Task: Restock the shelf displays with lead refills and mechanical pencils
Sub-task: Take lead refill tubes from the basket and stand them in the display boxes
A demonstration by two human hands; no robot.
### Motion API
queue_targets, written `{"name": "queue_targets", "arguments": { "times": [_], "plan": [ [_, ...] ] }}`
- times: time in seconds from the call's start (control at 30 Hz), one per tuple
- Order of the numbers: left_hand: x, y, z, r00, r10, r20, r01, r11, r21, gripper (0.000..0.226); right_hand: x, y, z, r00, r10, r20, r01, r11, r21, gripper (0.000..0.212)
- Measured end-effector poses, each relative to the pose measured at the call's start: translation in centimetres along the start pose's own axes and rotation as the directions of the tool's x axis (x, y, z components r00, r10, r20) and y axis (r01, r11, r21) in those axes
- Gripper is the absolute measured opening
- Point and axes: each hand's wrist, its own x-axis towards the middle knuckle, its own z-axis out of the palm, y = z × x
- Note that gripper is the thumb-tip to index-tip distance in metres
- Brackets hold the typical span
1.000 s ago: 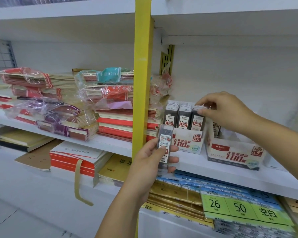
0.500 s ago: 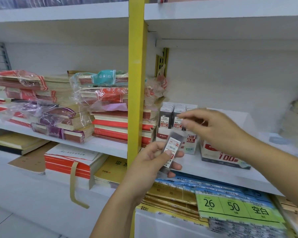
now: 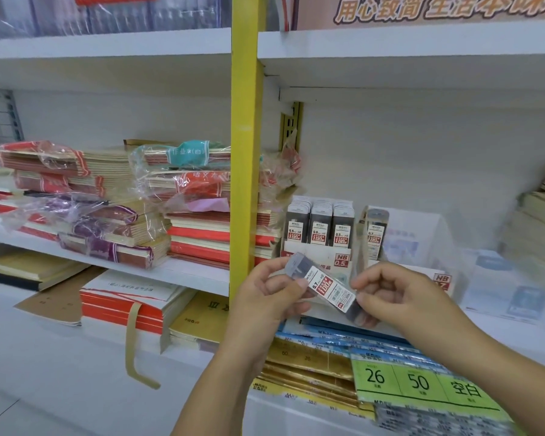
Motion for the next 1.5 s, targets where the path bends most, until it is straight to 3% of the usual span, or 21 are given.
{"name": "queue_targets", "arguments": {
  "times": [0.13, 0.27, 0.33, 0.4, 0.47, 0.5, 0.6, 0.67, 0.77, 0.97, 1.2, 1.33, 1.5],
  "plan": [
    [0.1, 0.3, 0.2, 0.999, 0.031, -0.011, -0.031, 0.999, 0.013, 0.032, 0.3, -0.2, -0.2, 1.0, 0.002, 0.002, -0.001, 0.99, -0.141, 0.016],
    [0.3, 0.6, 1.0, 0.997, 0.08, 0.018, -0.081, 0.994, 0.074, 0.035, 0.7, -0.9, 0.4, 0.995, -0.099, 0.03, 0.101, 0.992, -0.071, 0.052],
    [0.6, 0.6, 1.7, 0.994, 0.105, 0.026, -0.106, 0.991, 0.081, 0.037, 1.1, -1.0, 0.3, 0.988, -0.144, 0.062, 0.151, 0.981, -0.118, 0.063],
    [0.9, 0.3, 2.5, 0.991, 0.133, 0.018, -0.134, 0.987, 0.089, 0.037, 1.6, -1.3, -0.5, 0.982, -0.17, 0.078, 0.179, 0.976, -0.127, 0.064],
    [1.4, -0.6, 3.4, 0.976, 0.215, -0.011, -0.207, 0.95, 0.234, 0.037, 2.2, -1.9, -2.2, 0.982, -0.189, 0.015, 0.189, 0.979, -0.078, 0.058],
    [1.5, -1.1, 3.8, 0.958, 0.285, -0.015, -0.257, 0.884, 0.39, 0.037, 2.7, -2.3, -3.3, 0.976, -0.21, -0.048, 0.207, 0.976, -0.063, 0.056],
    [1.7, -2.3, 4.8, 0.882, 0.449, 0.144, -0.384, 0.507, 0.772, 0.049, 4.5, -3.2, -6.5, 0.927, -0.28, -0.251, 0.273, 0.96, -0.061, 0.055],
    [2.1, -3.2, 5.3, 0.855, 0.45, 0.257, -0.419, 0.309, 0.854, 0.054, 5.8, -3.3, -7.8, 0.891, -0.312, -0.328, 0.293, 0.95, -0.11, 0.059],
    [2.5, -4.0, 5.7, 0.839, 0.433, 0.329, -0.441, 0.188, 0.877, 0.055, 7.5, -2.5, -8.2, 0.872, -0.366, -0.326, 0.288, 0.921, -0.263, 0.063],
    [2.6, -4.7, 5.7, 0.834, 0.441, 0.33, -0.442, 0.179, 0.879, 0.054, 8.6, 0.5, -7.5, 0.894, -0.397, -0.207, 0.243, 0.819, -0.52, 0.059],
    [2.6, -4.7, 5.5, 0.829, 0.439, 0.346, -0.452, 0.164, 0.877, 0.054, 9.7, 0.7, -7.4, 0.939, -0.311, -0.146, 0.188, 0.821, -0.539, 0.051],
    [2.6, -4.7, 5.5, 0.822, 0.451, 0.346, -0.458, 0.163, 0.874, 0.054, 9.9, 0.9, -7.2, 0.942, -0.315, -0.119, 0.146, 0.701, -0.698, 0.029],
    [2.7, -5.0, 5.2, 0.811, 0.454, 0.368, -0.477, 0.149, 0.866, 0.058, 10.1, 0.6, -7.5, 0.946, -0.307, -0.107, 0.114, 0.62, -0.777, 0.024]
  ]
}}
